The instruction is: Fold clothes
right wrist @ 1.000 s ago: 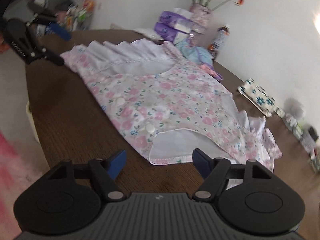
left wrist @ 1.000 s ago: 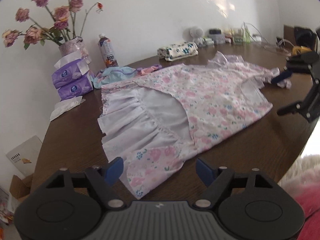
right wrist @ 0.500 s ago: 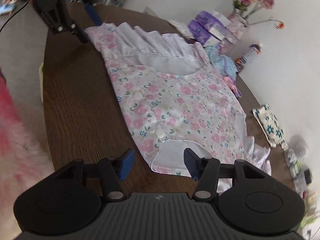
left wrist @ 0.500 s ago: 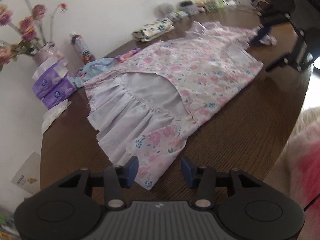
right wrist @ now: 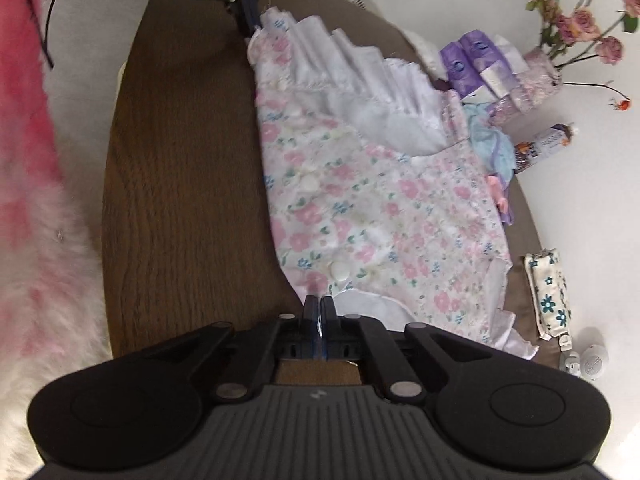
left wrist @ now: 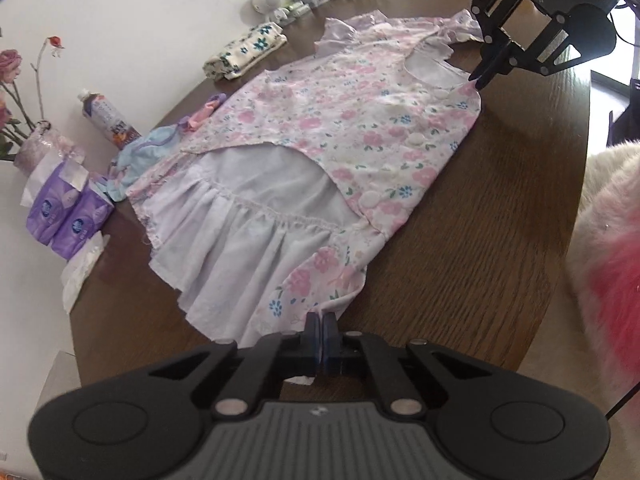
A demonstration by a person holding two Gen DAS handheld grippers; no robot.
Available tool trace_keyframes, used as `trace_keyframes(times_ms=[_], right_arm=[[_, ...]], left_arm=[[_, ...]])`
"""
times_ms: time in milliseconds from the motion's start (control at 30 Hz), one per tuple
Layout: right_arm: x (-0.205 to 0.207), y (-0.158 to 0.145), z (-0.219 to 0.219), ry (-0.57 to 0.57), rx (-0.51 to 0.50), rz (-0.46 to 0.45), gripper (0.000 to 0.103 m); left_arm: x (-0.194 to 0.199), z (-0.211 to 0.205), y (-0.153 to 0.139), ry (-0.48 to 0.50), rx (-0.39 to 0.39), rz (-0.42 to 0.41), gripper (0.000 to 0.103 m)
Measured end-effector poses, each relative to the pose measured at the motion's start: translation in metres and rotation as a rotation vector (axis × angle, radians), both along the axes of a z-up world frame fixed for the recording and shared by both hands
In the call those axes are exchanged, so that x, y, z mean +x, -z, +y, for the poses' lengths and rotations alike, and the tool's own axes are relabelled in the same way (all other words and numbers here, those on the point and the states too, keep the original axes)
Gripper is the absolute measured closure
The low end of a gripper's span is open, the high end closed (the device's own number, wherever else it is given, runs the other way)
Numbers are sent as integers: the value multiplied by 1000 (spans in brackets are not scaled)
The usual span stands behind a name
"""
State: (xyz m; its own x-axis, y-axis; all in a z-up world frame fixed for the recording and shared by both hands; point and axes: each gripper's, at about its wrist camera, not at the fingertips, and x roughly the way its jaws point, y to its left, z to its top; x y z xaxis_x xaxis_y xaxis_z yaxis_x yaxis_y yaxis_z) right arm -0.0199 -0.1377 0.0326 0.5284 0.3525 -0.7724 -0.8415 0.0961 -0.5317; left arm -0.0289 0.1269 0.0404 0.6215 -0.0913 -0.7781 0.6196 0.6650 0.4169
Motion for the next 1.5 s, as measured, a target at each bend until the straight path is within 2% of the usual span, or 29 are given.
trace_keyframes(times_ms=[467, 667, 1033, 1233, 1500], right_arm=[[29, -32, -7, 131, 170, 4, 102], [56, -46, -8, 188, 230, -17, 102], [112, -37, -3, 249, 253, -28, 102], [146, -23, -1, 285, 274, 45, 102], [172, -6, -3, 322, 309, 131, 102]], left_arm=[[11, 6, -33, -80, -90, -94, 103], [42, 7, -34, -103, -90, -142, 103], [100, 8, -36, -144, -92, -227, 103], [133, 10, -21, -168, -111, -193, 103], [152, 18, -3, -212, -137, -155, 103]])
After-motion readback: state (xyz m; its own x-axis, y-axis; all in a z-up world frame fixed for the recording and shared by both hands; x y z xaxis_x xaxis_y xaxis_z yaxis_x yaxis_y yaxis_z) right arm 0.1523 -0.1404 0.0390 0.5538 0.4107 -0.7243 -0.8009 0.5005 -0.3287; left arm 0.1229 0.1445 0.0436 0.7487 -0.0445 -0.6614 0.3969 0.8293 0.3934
